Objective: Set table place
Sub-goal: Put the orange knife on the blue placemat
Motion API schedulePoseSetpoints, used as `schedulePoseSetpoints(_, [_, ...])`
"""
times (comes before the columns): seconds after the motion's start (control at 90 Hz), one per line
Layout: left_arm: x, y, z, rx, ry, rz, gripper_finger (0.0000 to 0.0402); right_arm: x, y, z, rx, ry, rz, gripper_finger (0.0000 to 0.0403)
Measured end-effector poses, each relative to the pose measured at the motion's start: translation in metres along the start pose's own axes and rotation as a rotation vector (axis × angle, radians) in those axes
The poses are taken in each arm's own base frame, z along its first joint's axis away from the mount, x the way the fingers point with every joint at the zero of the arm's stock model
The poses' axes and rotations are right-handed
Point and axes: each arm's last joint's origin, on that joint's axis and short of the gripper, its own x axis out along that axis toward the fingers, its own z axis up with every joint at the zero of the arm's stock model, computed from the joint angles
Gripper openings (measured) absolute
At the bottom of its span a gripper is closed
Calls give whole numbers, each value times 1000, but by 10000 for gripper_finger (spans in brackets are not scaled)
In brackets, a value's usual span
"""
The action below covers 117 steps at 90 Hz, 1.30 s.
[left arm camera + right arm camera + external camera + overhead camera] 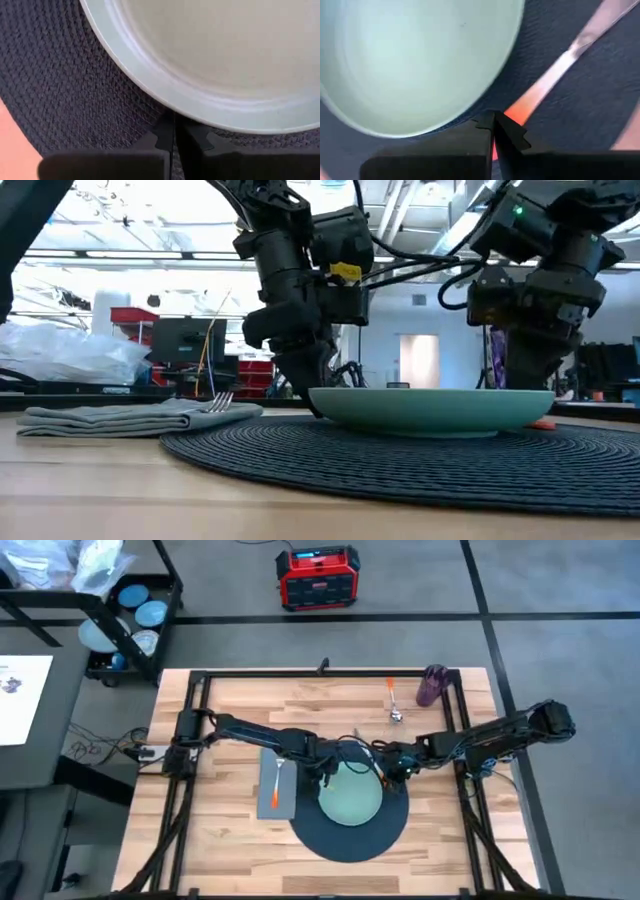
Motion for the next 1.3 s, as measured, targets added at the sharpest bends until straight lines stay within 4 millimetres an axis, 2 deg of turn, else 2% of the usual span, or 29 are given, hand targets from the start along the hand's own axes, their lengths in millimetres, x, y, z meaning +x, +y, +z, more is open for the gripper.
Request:
schedulePoseSetpoints(0.144, [-3, 2, -8, -11, 75, 6, 0, -6, -14, 18, -44, -50, -7, 0])
schedulePoseSetpoints(0.256, [-14, 4, -14, -11, 129, 58, 0, -13, -20, 33, -105, -85, 10, 0])
schedulePoseSetpoints(0.422, [-32, 11, -16, -34, 116, 95, 0, -26, -41, 55, -93, -140, -42, 0])
schedulePoseSetpoints(0.544, [-36, 12, -15, -29, 106, 96, 0, -37, -55, 69, -95, -189, -73, 0])
schedulePoseSetpoints(0.789, [-36, 10, -15, -20, 97, 41, 0, -49, -77, 80, -70, -231, -77, 0])
schedulePoseSetpoints(0.956, [-36, 10, -15, -16, 94, 41, 0, -30, -93, 87, -45, -204, -56, 0])
schedulePoseSetpoints(1.111, [-36, 12, -15, -21, 89, 43, 0, -5, -96, 113, -82, -119, -34, 0])
schedulePoseSetpoints(1.3, [-36, 13, -15, -14, 88, 43, 0, 3, -95, 145, -139, -99, -32, 0])
